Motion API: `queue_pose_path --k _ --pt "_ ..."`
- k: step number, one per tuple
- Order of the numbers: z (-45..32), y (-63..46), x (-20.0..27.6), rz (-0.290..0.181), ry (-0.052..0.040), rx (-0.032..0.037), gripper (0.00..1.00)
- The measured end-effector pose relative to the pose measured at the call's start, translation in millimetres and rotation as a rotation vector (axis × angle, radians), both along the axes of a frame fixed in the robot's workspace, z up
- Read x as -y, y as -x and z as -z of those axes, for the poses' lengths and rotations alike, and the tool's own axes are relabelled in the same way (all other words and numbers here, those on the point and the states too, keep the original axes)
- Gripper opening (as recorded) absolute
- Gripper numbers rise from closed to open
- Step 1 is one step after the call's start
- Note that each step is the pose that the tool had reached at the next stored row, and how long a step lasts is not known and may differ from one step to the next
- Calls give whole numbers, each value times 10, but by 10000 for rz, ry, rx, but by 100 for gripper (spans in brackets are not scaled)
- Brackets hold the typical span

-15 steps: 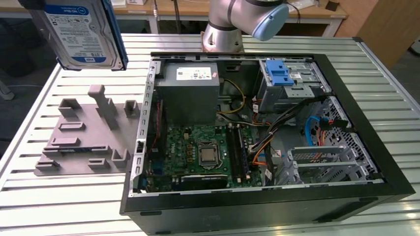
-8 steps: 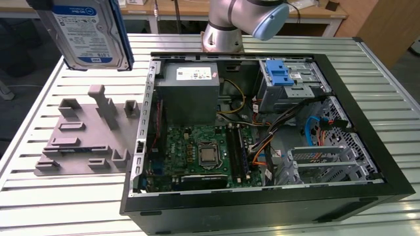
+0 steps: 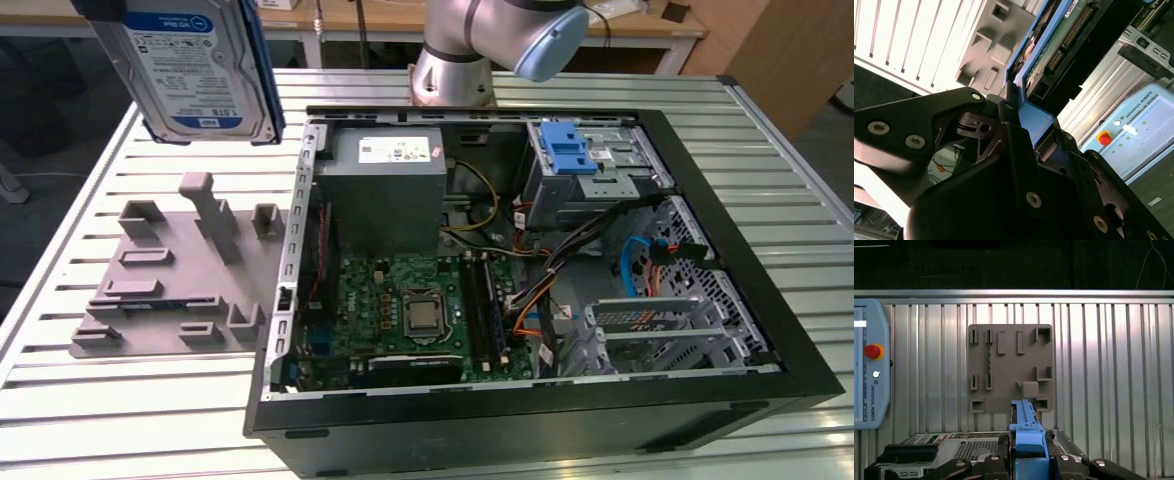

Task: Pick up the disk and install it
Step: 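Pick up the disk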

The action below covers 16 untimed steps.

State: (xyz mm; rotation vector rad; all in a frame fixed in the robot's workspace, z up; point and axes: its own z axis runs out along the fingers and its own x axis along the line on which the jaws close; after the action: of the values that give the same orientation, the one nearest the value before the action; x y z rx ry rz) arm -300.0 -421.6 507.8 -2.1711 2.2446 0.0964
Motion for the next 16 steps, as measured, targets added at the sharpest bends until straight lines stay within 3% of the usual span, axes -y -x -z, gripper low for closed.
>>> queue_pose_path --k 16 --pt "0 -230 7 0 0 -1 36"
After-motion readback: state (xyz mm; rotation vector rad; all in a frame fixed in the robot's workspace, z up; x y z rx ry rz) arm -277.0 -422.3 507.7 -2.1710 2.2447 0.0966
